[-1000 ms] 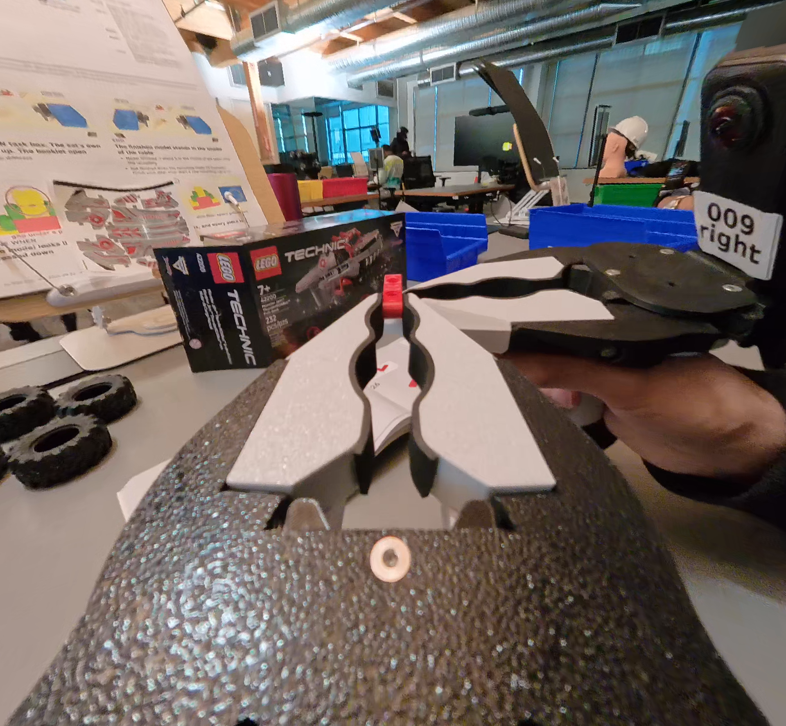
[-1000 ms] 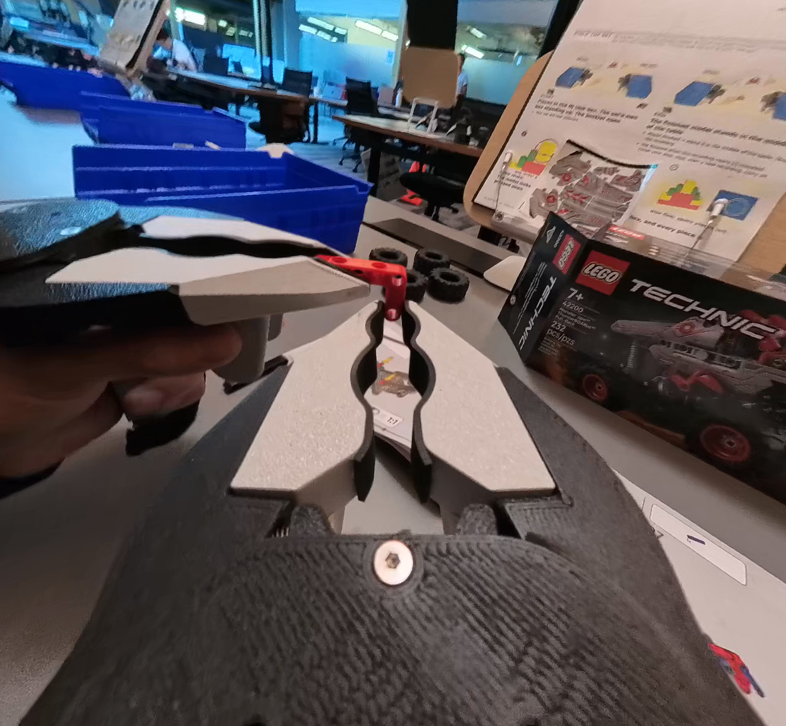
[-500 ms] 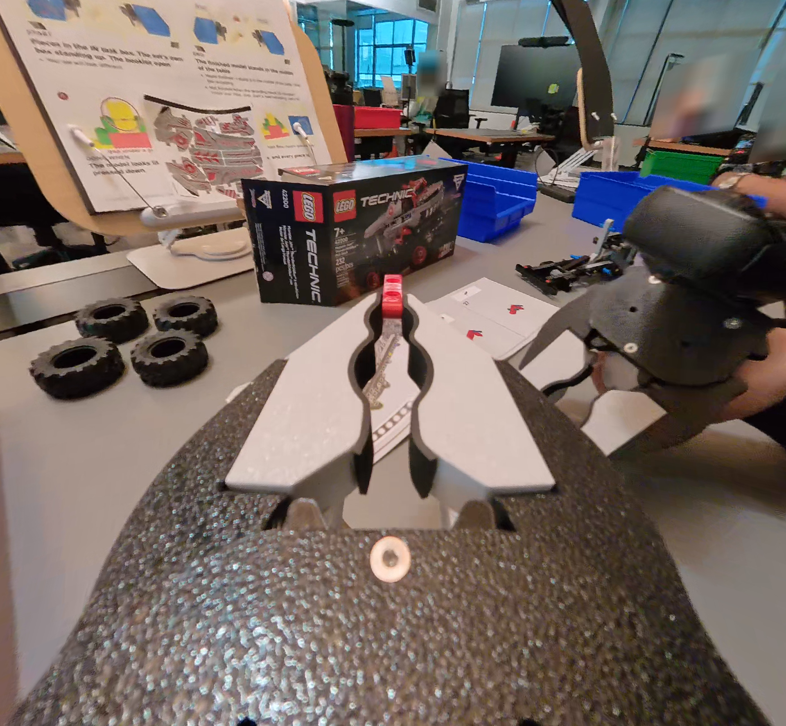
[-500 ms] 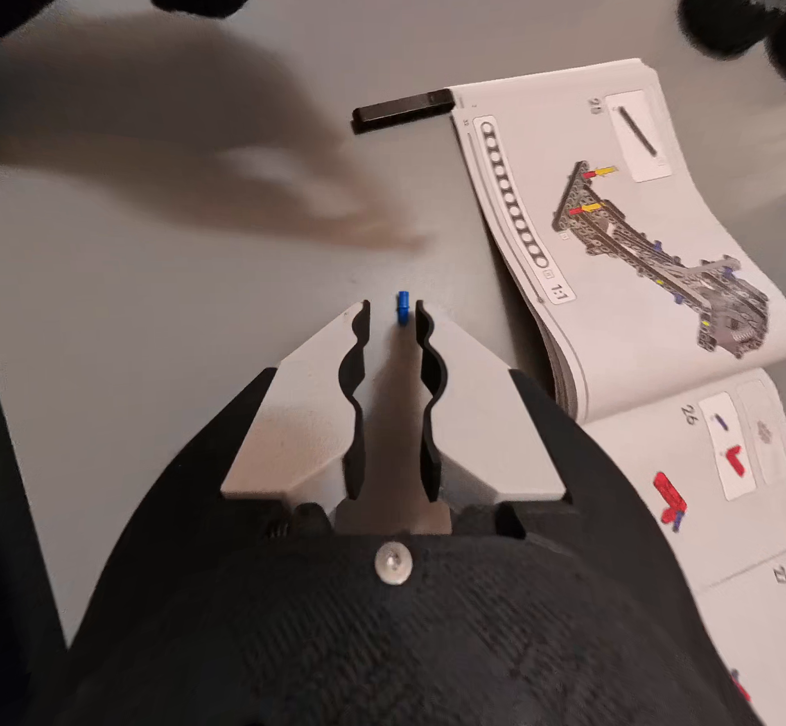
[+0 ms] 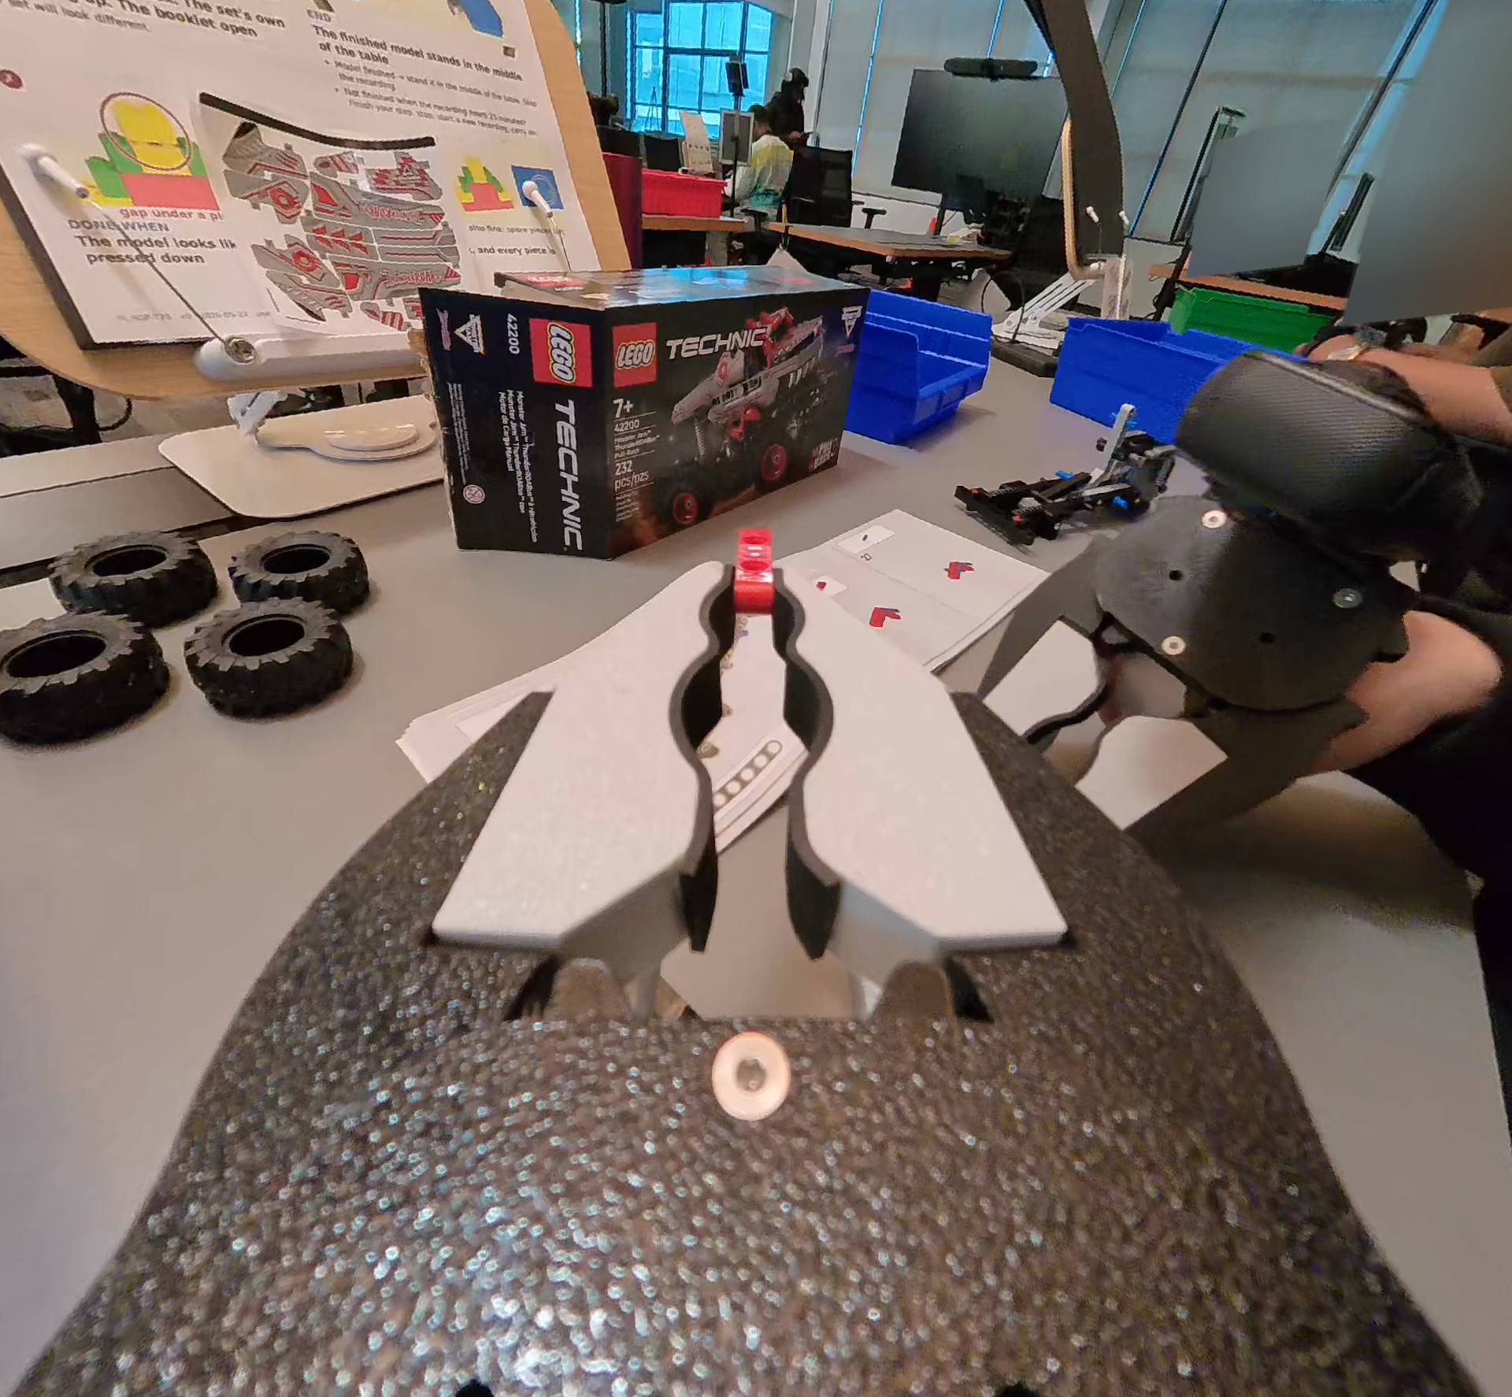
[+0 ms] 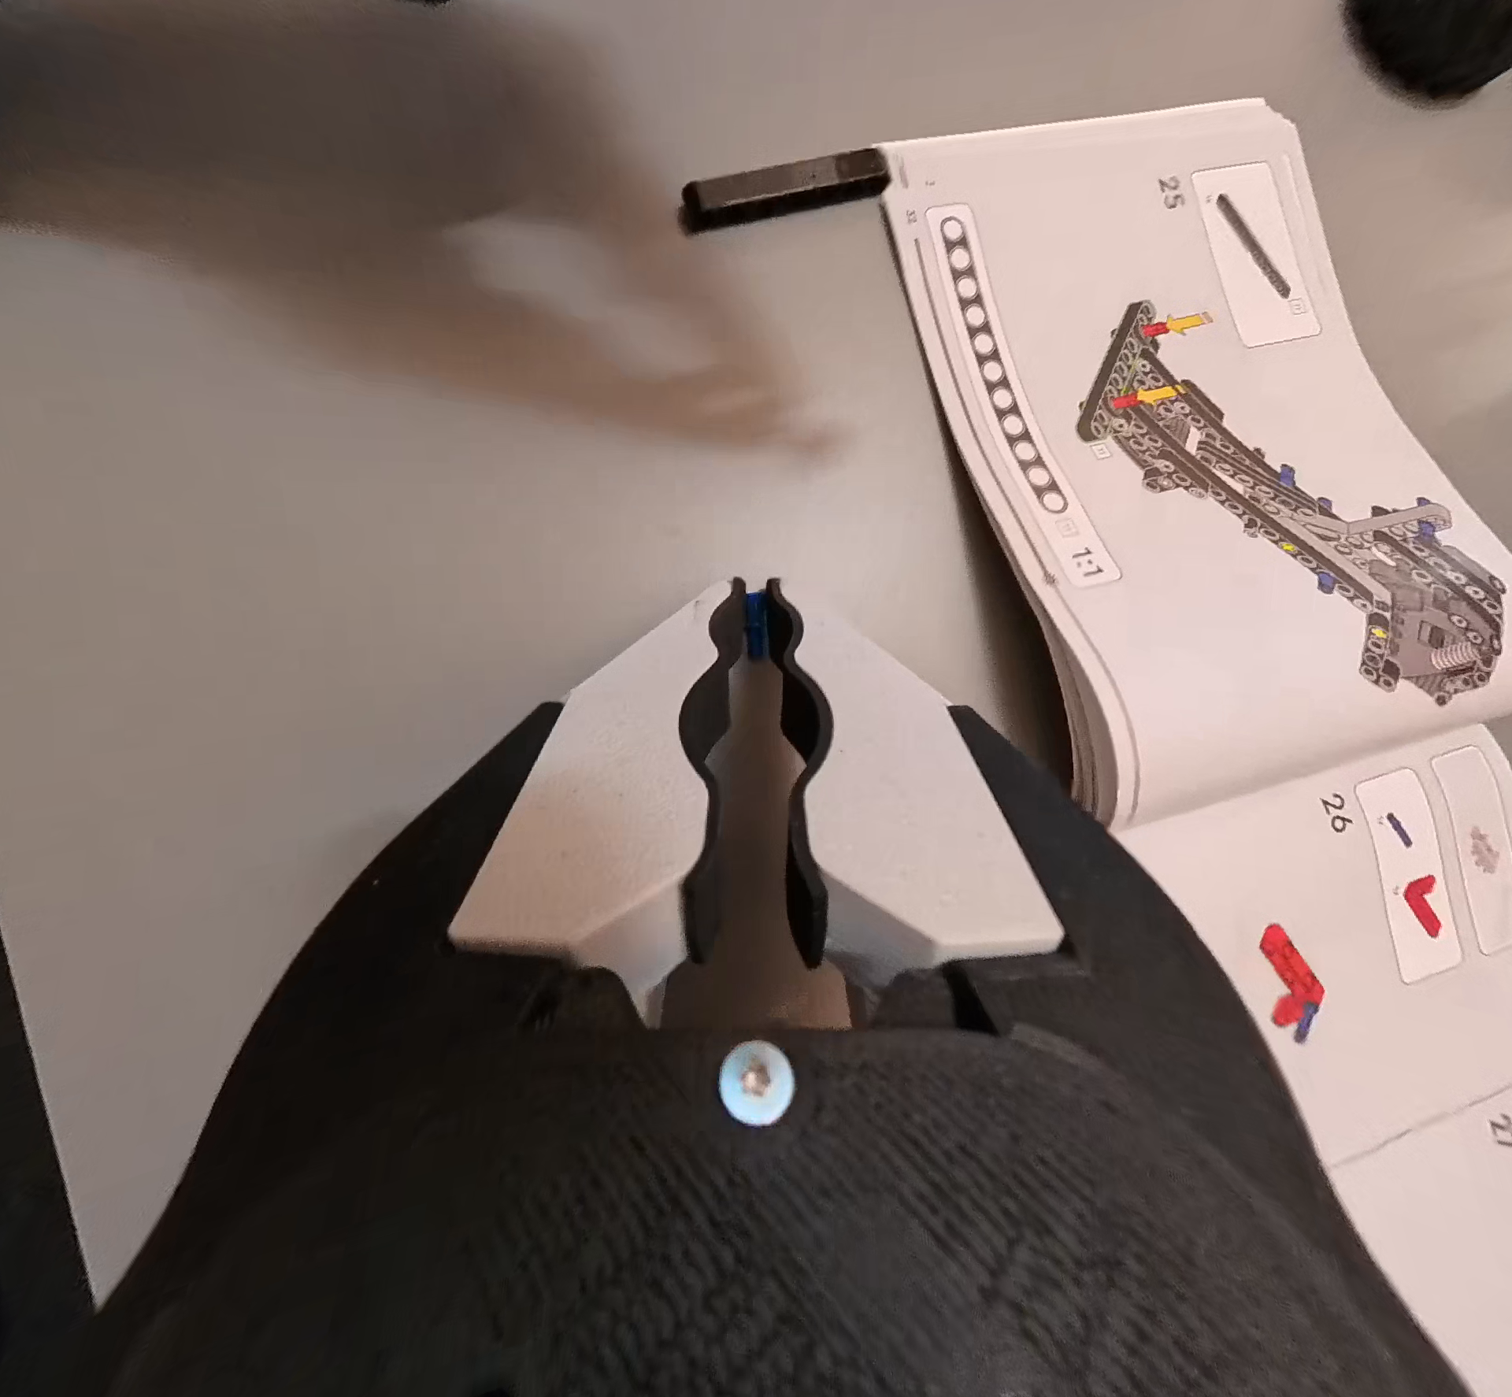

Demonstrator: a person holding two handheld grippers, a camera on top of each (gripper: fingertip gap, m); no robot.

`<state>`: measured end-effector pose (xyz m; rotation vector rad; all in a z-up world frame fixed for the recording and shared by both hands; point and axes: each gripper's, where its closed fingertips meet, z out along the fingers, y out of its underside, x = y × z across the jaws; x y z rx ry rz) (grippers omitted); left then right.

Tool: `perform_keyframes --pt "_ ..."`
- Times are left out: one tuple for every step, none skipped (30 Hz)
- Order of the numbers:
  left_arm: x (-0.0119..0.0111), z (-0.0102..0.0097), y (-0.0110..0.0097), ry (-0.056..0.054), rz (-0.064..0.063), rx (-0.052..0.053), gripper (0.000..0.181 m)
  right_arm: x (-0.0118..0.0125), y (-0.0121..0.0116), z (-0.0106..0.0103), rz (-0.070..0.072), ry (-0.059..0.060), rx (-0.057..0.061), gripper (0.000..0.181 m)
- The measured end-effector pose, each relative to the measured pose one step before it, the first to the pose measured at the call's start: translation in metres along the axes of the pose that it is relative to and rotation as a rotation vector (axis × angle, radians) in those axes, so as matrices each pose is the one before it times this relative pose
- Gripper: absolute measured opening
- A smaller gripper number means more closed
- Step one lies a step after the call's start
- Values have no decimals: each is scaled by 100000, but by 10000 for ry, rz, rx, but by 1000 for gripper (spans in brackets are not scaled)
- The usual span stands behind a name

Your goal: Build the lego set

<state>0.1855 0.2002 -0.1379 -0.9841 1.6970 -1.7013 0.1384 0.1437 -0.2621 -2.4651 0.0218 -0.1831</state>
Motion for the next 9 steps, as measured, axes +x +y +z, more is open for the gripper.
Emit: perform_keyframes --pt "87 91 59 43 -33 5 5 -161 359 -318 -171 -29 -22 3" --pt "138 115 63 48 -18 -1 5 -103 348 -302 -58 -5 5 2" --pt "163 150 99 50 0 -25 5 -122 309 -271 16 -43 40 2" --pt "177 150 112 46 15 -40 5 -162 262 -246 19 -77 68 3" --pt "199 157 86 54 20 -28 5 -92 252 -231 67 -15 52 3" --pt "216 145 46 63 10 -6 5 -11 249 -212 57 31 42 3" --pt "203 149 51 62 5 -4 5 20 200 -169 -5 51 73 3" --pt "149 131 75 35 15 -22 5 72 166 -142 -31 61 101 3" --pt "119 133 120 17 39 -39 5 57 141 -118 -9 27 103 3"
